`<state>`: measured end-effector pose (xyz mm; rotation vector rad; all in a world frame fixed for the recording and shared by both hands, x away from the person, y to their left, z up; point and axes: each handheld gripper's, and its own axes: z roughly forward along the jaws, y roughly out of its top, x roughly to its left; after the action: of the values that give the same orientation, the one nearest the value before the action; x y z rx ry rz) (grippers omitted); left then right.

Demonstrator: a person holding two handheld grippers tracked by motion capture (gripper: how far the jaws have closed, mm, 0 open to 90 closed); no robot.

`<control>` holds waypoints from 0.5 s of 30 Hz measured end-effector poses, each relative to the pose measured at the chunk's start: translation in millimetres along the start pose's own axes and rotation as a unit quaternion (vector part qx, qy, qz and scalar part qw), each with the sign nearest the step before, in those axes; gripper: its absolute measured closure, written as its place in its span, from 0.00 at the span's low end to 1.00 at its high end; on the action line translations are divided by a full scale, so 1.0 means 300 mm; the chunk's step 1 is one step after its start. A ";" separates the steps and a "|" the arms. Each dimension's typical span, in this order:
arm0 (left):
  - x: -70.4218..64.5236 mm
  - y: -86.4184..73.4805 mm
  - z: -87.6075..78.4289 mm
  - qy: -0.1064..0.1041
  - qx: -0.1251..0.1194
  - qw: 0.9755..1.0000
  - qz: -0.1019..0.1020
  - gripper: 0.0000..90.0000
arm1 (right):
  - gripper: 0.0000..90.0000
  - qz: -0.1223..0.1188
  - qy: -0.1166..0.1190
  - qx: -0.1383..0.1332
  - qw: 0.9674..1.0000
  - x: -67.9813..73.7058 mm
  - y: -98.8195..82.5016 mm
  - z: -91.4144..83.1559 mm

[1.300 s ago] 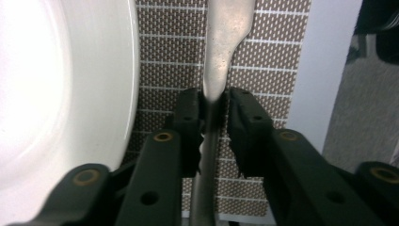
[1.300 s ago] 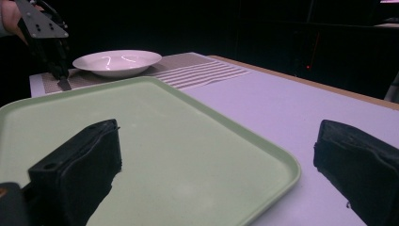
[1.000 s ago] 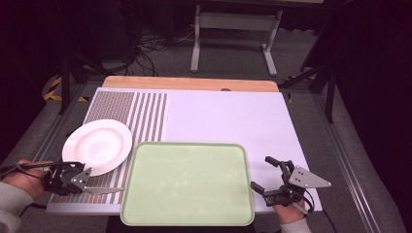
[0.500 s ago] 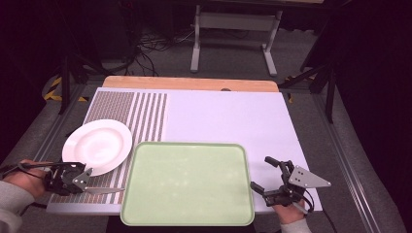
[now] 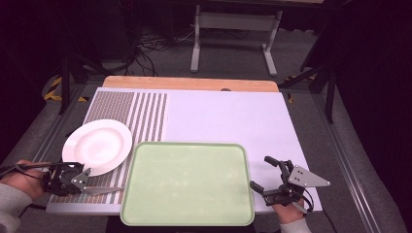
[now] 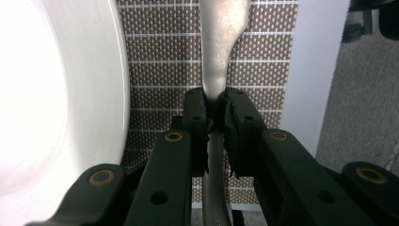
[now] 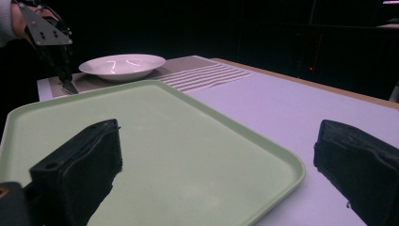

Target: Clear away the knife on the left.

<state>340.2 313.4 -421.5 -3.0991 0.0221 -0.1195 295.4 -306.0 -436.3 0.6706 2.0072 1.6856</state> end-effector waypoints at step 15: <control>-0.018 0.007 -0.117 0.005 -0.047 0.996 -0.069 0.89 | 0.02 0.002 -0.001 0.003 1.000 -0.001 -0.001 0.007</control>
<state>332.0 310.1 -387.1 -3.1909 -0.1928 -0.1435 297.1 -304.6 -436.8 0.6776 2.0114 1.6816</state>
